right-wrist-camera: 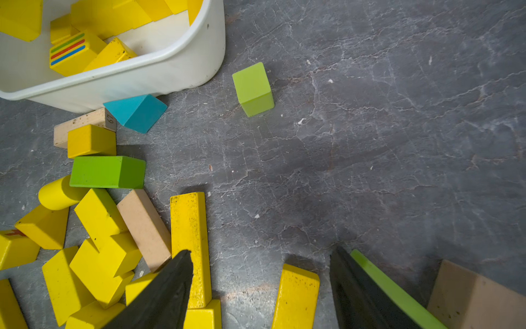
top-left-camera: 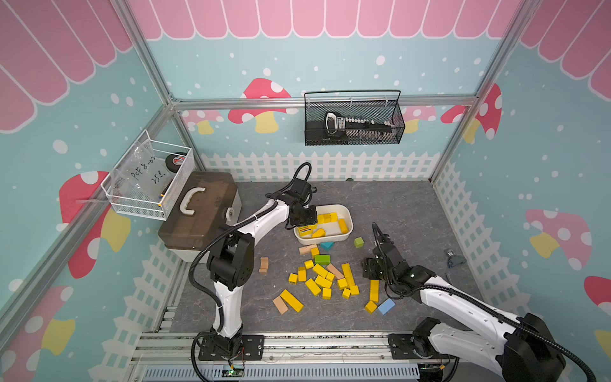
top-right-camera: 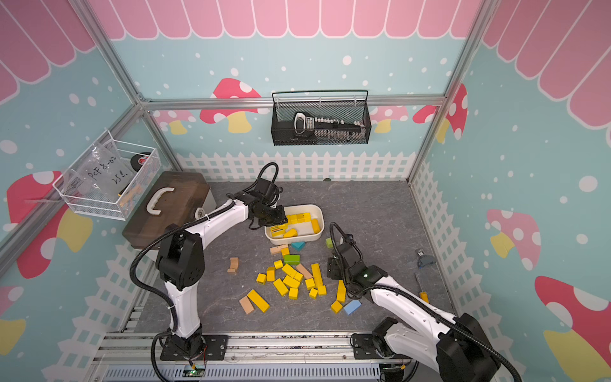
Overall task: Pick out the yellow building blocks
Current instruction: Pick up the building block from the center of the board, then place the building block in the storage box.
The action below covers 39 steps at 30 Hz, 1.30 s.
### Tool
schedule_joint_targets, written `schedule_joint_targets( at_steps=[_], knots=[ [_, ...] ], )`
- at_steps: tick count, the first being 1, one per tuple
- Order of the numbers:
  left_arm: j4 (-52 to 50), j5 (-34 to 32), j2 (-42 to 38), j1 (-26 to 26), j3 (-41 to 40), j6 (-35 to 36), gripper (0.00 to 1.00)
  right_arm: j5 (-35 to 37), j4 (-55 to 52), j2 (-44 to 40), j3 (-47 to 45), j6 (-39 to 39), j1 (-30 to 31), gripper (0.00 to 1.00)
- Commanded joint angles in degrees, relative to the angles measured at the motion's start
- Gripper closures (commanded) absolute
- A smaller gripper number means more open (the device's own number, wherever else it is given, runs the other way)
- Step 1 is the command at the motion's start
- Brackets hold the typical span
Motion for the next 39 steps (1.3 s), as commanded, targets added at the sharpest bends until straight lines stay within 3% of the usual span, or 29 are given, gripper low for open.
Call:
schedule_joint_targets(
  at_steps=[1, 17, 29, 39],
  knots=[
    [-1.1, 1.6, 1.9, 0.1, 2.8, -1.3, 0.68, -0.2, 0.4, -0.9, -1.0, 0.7, -0.4, 0.24],
    [-1.1, 1.3, 3.1, 0.2, 3.8, -1.4, 0.58, -0.6, 0.5, -1.4, -1.4, 0.7, -0.9, 0.24],
    [-1.0, 1.2, 0.2, 0.1, 2.5, -1.4, 0.57, -0.9, 0.5, -1.2, -1.2, 0.7, -1.1, 0.24],
    [8.0, -0.9, -14.7, 0.2, -16.3, -0.2, 0.57, -1.4, 0.2, 1.0, -0.4, 0.8, -1.1, 0.24]
  ],
)
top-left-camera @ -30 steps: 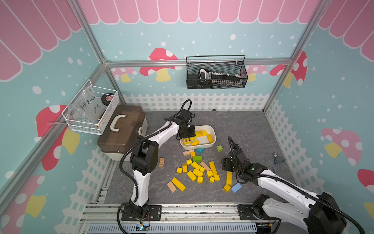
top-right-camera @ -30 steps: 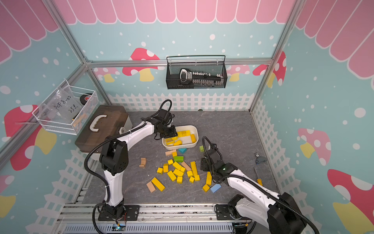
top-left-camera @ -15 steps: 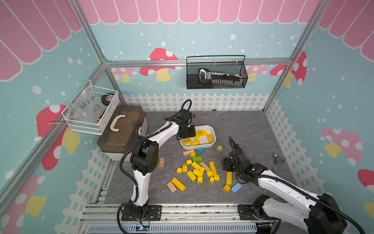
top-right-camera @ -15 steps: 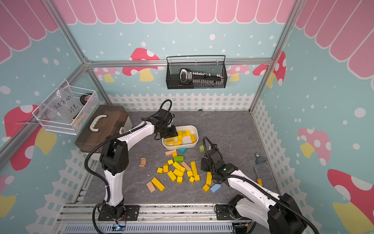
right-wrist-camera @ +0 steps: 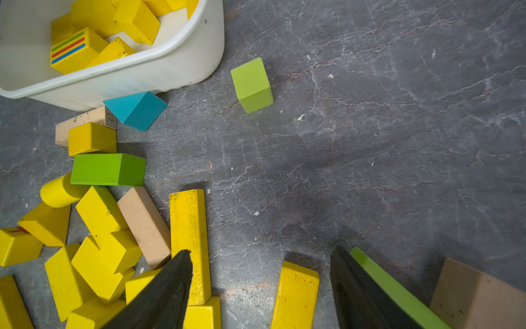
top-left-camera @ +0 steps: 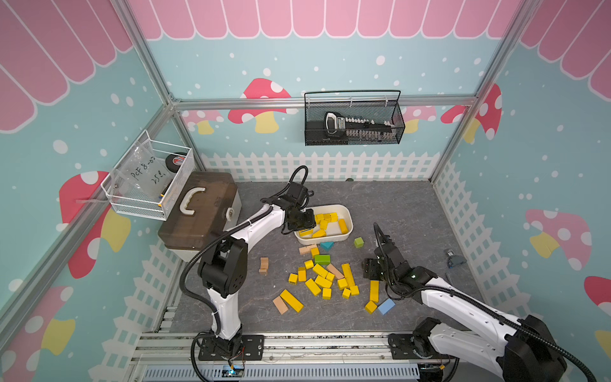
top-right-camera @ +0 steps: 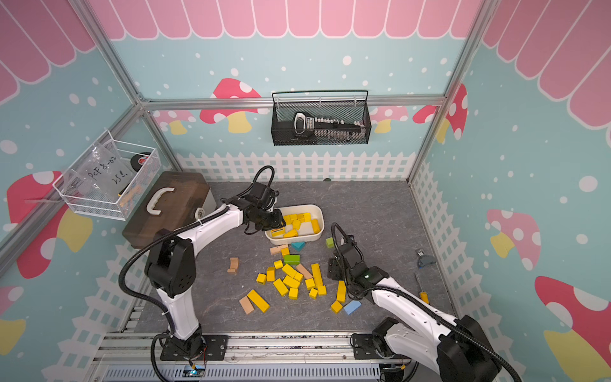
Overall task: Pick out the yellow building blocks
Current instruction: Place the building block in the storage box.
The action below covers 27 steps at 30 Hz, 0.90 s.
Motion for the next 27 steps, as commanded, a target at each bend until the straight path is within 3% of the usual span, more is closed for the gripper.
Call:
schedule_joint_targets(
  at_steps=[1, 10, 16, 17, 18, 21, 27],
  knots=[
    [5.6, -1.6, -6.9, 0.2, -6.8, 0.7, 0.57, 0.0, -0.4, 1.7, 0.7, 0.9, -0.4, 0.24],
    [23.6, -7.2, -29.0, -0.3, -33.8, 1.6, 0.54, -0.2, -4.2, 3.6, 2.0, 3.7, -0.4, 0.28],
    [34.1, -14.7, -43.7, -0.5, -47.9, 1.7, 0.4, -4.4, -4.8, 3.3, -0.9, 8.4, -0.3, 0.28],
    [35.1, -15.2, -46.0, -0.5, -49.3, 2.1, 0.35, -4.7, -5.8, 3.6, -0.9, 9.4, -0.2, 0.29],
    [36.9, -15.3, -47.9, -0.5, -51.2, 2.0, 0.01, -4.5, -7.1, 4.1, -0.9, 10.5, 0.0, 0.29],
    [42.5, -16.2, -51.9, -0.5, -56.3, 1.2, 0.0, -3.5, -10.3, 5.3, -0.5, 13.1, 0.4, 0.3],
    [44.4, -16.5, -53.4, 0.0, -58.4, 0.3, 0.0, -2.2, -12.0, 8.1, 1.0, 14.5, 0.9, 0.38]
  ],
)
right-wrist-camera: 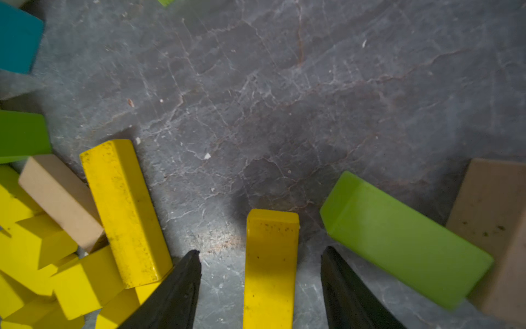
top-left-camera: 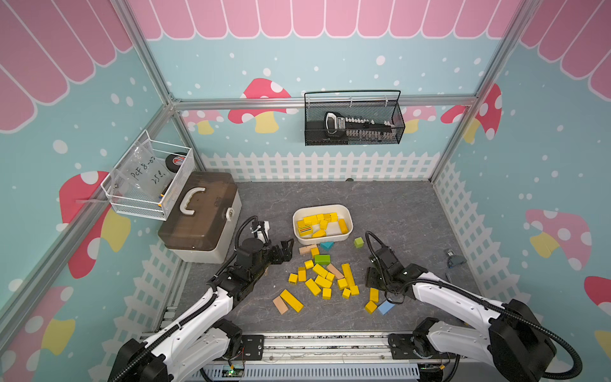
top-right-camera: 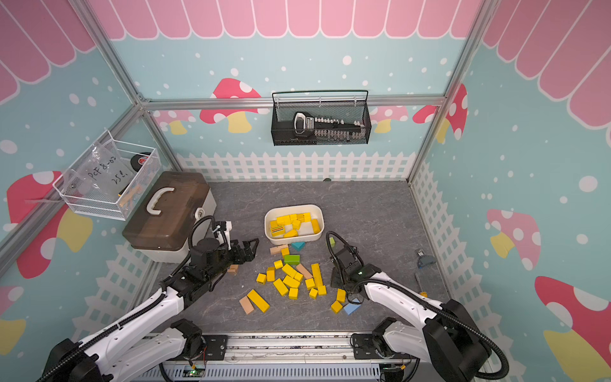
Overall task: Pick out the yellow building blocks
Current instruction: Place the building block in the storage box, then pick up the building block from the center of the board.
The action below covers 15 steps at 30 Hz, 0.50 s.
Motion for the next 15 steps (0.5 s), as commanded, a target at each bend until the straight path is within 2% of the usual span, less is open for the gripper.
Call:
schedule_joint_targets(
  at_steps=[1, 5, 8, 15],
  knots=[
    [4.3, -1.5, -0.3, 0.5, -0.9, -1.3, 0.0, 1.0, -2.7, 2.0, 1.4, 2.7, 0.4, 0.38],
    [3.2, -2.5, -0.1, 2.1, -1.1, -3.3, 0.0, 1.1, -3.4, 4.3, 2.8, 2.5, 0.5, 0.41],
    [3.7, -1.3, -0.8, 4.0, -2.0, -3.9, 0.0, 1.3, -3.4, 4.6, 2.9, 2.8, 0.6, 0.47],
    [3.7, -1.7, -1.4, 5.0, -2.7, -5.0, 0.0, 1.4, -3.4, 5.5, 3.3, 2.8, 0.8, 0.52]
  ],
)
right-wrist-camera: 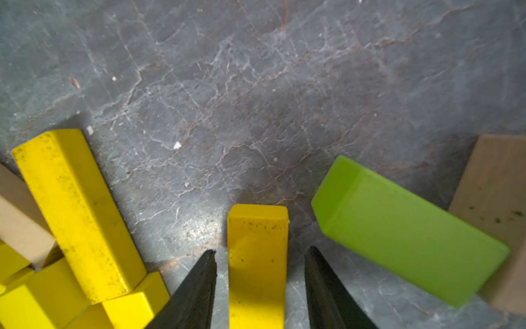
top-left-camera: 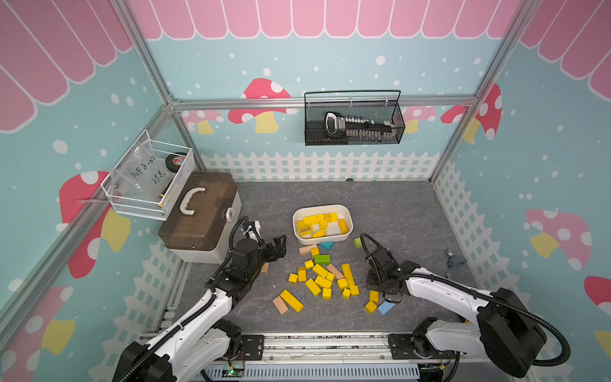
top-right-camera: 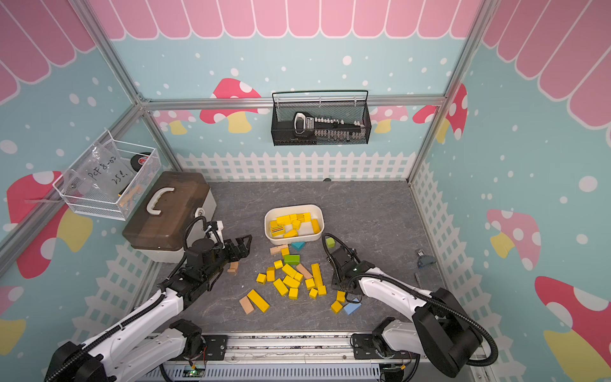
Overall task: Pick out the yellow building blocks
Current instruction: Pick up the building block from the center of the board.
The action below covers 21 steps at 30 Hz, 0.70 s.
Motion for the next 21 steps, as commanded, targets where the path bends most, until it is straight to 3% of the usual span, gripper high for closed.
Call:
schedule_joint_targets(
  at_steps=[1, 21],
  knots=[
    [1.0, -1.1, -0.8, 0.6, -0.6, -2.0, 0.0, 1.1, -1.4, 1.0, 1.8, 1.2, 0.4, 0.52],
    [-0.4, 1.7, 5.3, 3.5, 2.0, -3.9, 0.0, 0.8, -1.3, 2.0, 2.2, 0.4, 0.5, 0.6]
  ],
)
